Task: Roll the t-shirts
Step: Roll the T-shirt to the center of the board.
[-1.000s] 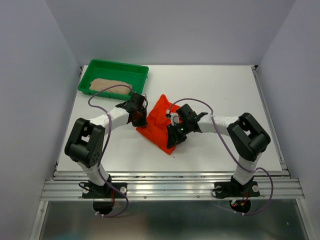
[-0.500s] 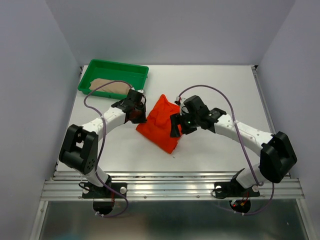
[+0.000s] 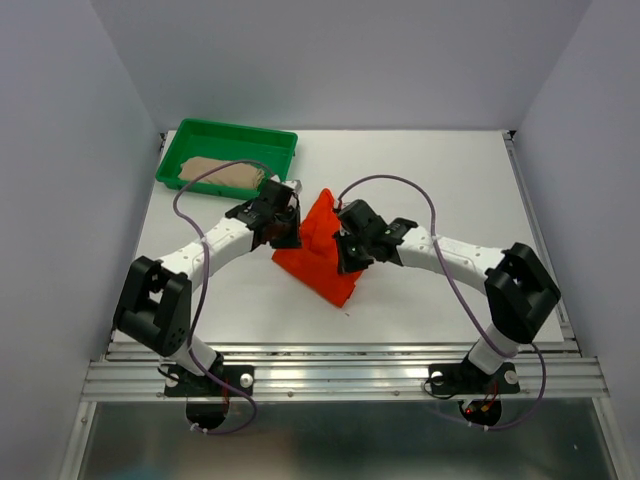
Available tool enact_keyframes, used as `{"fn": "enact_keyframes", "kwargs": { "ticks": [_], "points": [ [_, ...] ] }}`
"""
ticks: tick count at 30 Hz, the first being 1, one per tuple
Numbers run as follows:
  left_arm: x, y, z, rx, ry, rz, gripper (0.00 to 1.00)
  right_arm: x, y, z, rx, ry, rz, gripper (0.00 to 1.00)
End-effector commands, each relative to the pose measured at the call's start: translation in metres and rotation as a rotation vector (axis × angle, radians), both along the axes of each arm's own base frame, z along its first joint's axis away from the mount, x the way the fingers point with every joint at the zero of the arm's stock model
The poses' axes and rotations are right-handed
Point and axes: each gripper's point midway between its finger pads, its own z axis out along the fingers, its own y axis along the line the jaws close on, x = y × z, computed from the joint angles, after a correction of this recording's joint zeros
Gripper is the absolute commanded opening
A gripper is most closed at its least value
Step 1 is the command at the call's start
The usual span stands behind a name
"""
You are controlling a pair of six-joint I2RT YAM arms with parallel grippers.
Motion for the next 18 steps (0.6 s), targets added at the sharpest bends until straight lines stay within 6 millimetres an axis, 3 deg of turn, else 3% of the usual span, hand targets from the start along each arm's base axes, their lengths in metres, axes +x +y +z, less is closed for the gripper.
{"fn": "enact_keyframes", "kwargs": {
  "ticks": [1,6,9,14,18],
  "points": [
    [-0.007,-0.014,-0.007,-0.028,0.018,-0.042,0.0,0.022,0.002,-0.001,-0.013,-0.058,-0.076,0.01],
    [0.001,-0.014,-0.032,-0.003,0.045,-0.005,0.0,0.032,-0.021,-0.037,-0.159,-0.082,-0.138,0.01],
    [0.004,-0.013,-0.035,0.007,0.041,0.005,0.0,0.03,-0.024,-0.046,-0.173,-0.074,-0.129,0.01],
    [0.007,-0.012,-0.035,0.023,0.04,0.007,0.0,0.031,-0.02,-0.034,-0.136,-0.088,-0.127,0.01],
    [0.008,-0.009,-0.02,0.023,0.008,0.018,0.0,0.029,-0.012,-0.005,-0.08,-0.135,-0.133,0.01]
  ]
}}
